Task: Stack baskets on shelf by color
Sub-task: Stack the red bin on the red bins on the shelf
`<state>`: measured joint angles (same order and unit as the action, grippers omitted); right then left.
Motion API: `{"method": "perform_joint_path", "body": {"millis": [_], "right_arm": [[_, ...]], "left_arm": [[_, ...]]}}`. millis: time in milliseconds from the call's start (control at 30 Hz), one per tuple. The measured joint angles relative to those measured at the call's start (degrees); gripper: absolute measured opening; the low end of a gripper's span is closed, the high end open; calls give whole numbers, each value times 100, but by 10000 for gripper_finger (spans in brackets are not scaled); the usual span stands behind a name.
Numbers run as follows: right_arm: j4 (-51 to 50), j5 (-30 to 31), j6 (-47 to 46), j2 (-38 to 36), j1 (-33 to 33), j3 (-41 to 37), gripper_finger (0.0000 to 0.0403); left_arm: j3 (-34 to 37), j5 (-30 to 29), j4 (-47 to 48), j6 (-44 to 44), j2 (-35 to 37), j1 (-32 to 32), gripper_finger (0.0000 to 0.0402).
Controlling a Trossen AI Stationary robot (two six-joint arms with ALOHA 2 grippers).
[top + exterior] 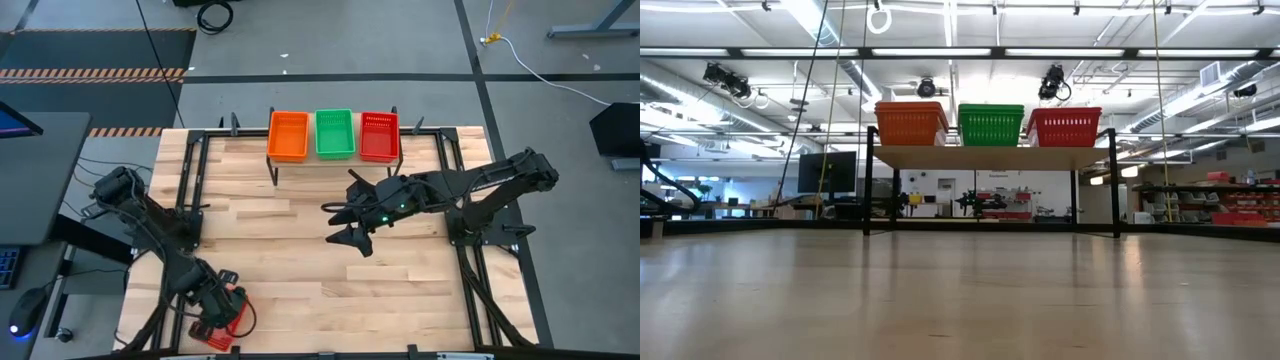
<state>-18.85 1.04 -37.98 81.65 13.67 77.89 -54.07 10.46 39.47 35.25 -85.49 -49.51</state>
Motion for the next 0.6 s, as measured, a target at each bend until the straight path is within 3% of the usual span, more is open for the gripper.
{"method": "perform_joint_path", "body": {"millis": [200,600], "right_arm": [[2,-2,1,0,-16,0,279],[7,-22,-2,0,-39,2,279]], "left_arm": [[382,-125,-747,-173,-14,372,119],[262,-274,-1736,-1352,-799,1650,119]]}}
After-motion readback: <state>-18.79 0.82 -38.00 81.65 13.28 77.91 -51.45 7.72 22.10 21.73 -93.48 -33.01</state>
